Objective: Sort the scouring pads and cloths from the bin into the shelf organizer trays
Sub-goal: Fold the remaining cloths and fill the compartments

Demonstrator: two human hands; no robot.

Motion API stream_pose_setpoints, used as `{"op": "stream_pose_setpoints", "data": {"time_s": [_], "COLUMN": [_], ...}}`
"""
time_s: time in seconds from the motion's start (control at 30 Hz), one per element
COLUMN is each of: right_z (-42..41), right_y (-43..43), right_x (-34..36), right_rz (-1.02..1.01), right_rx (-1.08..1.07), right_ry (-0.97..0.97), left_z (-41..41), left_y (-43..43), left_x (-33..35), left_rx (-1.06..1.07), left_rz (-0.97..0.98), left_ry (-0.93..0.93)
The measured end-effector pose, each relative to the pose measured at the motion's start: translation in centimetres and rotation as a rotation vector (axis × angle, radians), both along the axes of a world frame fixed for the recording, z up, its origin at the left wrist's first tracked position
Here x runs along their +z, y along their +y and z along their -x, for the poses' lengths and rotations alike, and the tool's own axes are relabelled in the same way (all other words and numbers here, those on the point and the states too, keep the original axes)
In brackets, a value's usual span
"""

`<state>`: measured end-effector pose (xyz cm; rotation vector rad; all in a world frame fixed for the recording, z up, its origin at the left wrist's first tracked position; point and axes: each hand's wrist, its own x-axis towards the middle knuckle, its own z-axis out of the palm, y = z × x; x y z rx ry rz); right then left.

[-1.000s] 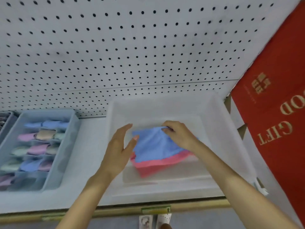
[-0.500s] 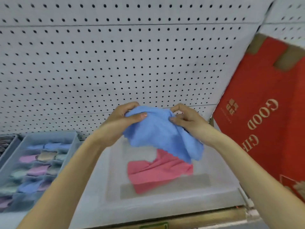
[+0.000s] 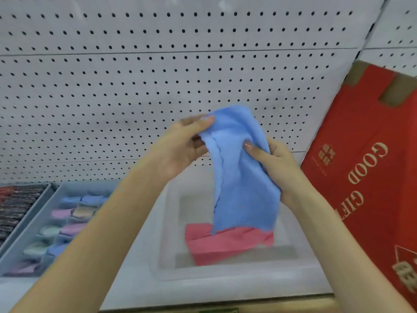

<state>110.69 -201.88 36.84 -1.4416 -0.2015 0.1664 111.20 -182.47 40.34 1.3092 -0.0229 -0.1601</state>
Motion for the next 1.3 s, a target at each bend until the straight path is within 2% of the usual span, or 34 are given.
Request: {"op": "stream_pose_setpoints", "data": {"time_s": [0.03, 0.07, 0.13, 0.3, 0.4, 0.47, 0.57, 0.67, 0.8, 1.03, 1.17, 1.3], "right_z": [0.2, 0.3, 0.5, 0.3, 0.1, -0.1, -0.1, 0.2, 0.4, 0.8, 0.9, 0.8], "right_y": [0.0, 0.1, 0.4, 0.0, -0.8, -0.8, -0.4, 0.1, 0.0, 0.6, 0.8, 1.1], "right_x": [0.0, -0.2, -0.9, -1.7, -1.4, -1.2, -1.2, -1.3, -1.3, -0.7, -0.6, -0.6], "right_rz": [-0.021, -0.02, 0.011, 0.096, -0.004, -0.129, -0.212, -0.162, -0.153, -0.172, -0.174, -0.167], "right_rx": [-0.052, -0.088, -0.125, -0.068, 0.05, 0.028, -0.091, -0.173, -0.188, -0.208, -0.193, -0.199], "right_ry": [0.012, 0.0, -0.041, -0.012, 0.058, 0.118, 0.122, 0.065, 0.082, 0.089, 0.113, 0.121], "left_z": [0.3, 0.8, 1.9, 1.9, 2.0, 2.2, 2.5, 2.4, 2.5, 2.6, 2.5, 2.0], "left_y": [0.0, -0.2, -1.3, -3.1, -2.9, -2.8, -3.1, -3.2, -3.0, -3.3, -3.1, -2.7], "left_x": [-0.7, -1.5, -3.1, -4.5, -4.3, -4.2, -4.1, -4.2, -4.1, -5.5, -6.1, -5.8], "left_rx": [0.007, -0.015, -0.07, 0.25, 0.186, 0.135, 0.169, 0.259, 0.313, 0.51, 0.507, 0.5], "left_rz": [0.158, 0.233, 0.131, -0.265, -0.362, -0.35, -0.294, -0.283, -0.249, -0.506, -0.466, -0.289], "left_ry": [0.088, 0.163, 0.211, -0.108, -0.271, -0.35, -0.37, -0.308, -0.264, -0.412, -0.422, -0.293]}}
